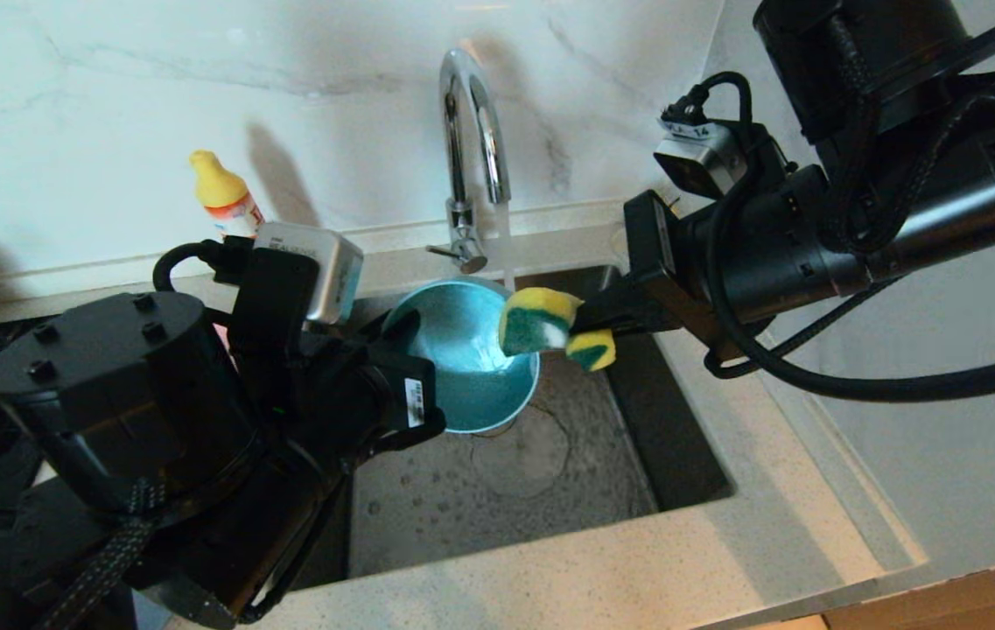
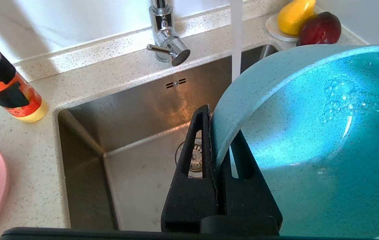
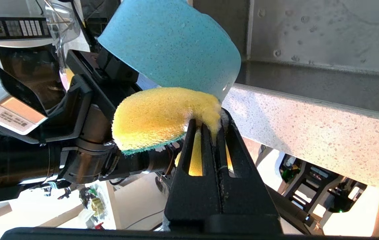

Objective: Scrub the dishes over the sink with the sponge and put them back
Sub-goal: Wipe the bowl, then rinse the bowl

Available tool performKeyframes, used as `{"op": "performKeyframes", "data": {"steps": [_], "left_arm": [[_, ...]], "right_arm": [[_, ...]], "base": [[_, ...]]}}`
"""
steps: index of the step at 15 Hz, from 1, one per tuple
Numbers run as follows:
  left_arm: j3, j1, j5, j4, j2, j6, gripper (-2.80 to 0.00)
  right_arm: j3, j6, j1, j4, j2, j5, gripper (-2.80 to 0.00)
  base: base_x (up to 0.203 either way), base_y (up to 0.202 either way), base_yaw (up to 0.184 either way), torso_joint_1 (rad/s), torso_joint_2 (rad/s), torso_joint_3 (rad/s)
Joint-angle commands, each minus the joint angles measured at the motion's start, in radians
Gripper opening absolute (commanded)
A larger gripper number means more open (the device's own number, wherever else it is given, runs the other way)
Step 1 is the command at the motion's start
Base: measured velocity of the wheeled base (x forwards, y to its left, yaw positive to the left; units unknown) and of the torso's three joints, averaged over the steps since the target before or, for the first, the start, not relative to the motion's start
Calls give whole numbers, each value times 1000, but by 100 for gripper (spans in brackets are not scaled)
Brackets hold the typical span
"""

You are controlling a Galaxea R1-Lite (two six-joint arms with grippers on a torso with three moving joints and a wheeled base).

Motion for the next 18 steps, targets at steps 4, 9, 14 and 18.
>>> {"op": "performKeyframes", "data": {"steps": [4, 9, 14, 18], "left_arm": [[4, 0, 4, -4, -1, 1, -280], [4, 25, 4, 71, -3, -20, -280], [-49, 58, -9, 390, -6, -201, -280], [-213, 99, -102, 776, 17, -419, -280]], "right_arm": [[1, 3, -12, 9, -62, 5, -280], [3, -3, -12, 33, -152, 4, -280], [71, -10, -12, 67, -213, 1, -280], [115, -15, -12, 66, -232, -1, -280]], "base": [[0, 0, 0, 0, 0, 0], [0, 0, 0, 0, 0, 0], [0, 0, 0, 0, 0, 0], [0, 0, 0, 0, 0, 0]]}}
